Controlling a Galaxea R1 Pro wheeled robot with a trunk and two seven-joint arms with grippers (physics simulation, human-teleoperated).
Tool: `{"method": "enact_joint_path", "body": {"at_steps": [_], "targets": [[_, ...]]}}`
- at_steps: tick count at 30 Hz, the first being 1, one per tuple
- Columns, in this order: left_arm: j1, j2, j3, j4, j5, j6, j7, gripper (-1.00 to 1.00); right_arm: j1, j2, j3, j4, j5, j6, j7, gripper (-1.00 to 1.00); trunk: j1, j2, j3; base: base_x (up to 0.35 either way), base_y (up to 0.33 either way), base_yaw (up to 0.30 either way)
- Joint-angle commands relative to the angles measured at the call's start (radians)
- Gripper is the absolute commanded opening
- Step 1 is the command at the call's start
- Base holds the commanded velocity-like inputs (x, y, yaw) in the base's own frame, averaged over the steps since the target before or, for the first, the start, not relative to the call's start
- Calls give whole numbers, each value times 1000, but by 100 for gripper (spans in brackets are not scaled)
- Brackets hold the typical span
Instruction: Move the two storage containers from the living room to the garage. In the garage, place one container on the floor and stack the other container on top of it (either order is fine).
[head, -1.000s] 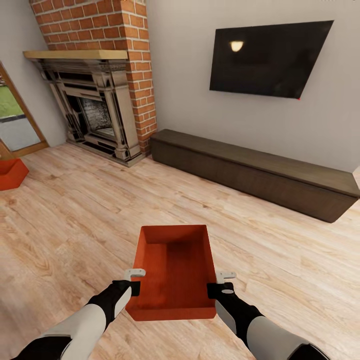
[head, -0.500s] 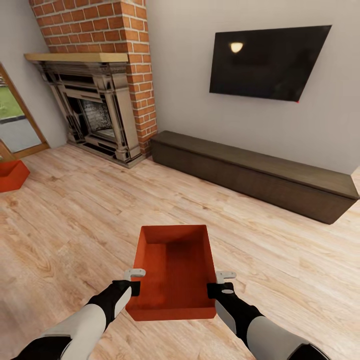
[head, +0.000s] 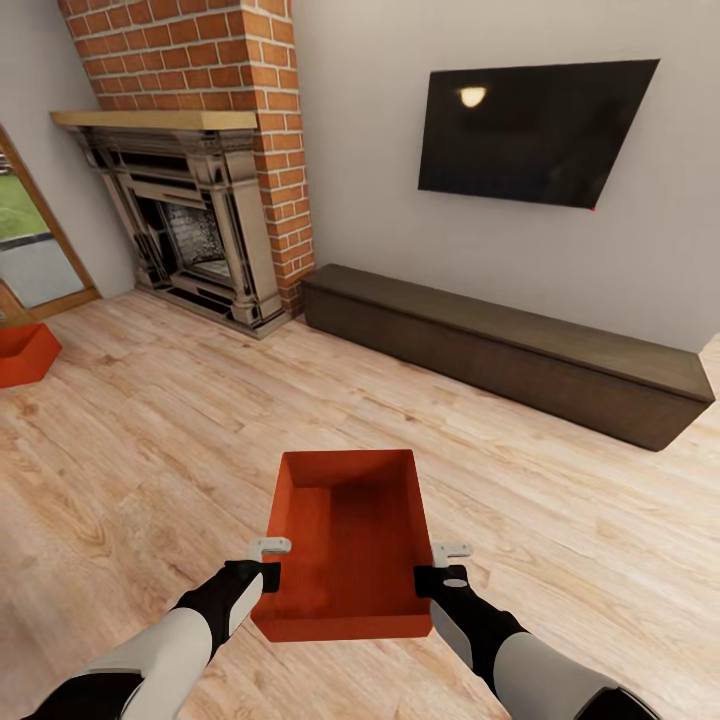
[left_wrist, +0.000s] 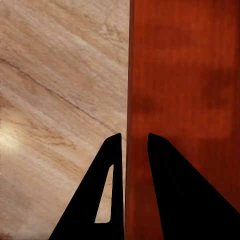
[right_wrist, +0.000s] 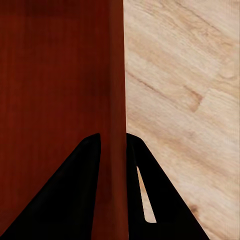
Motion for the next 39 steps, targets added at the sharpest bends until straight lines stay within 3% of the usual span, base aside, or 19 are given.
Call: {"method": "enact_joint_path", "body": {"at_steps": [1,39], "targets": [[0,12,-13,0,-8,8,6,-100,-1,-1,13,-6,-1,6,22,-100,-4,7,2,0,0,0],[0,11,-13,0,-8,8,6,-100,-1,-1,13,-6,-1,6,22,-100,-150,273,121,0,0,0]]}}
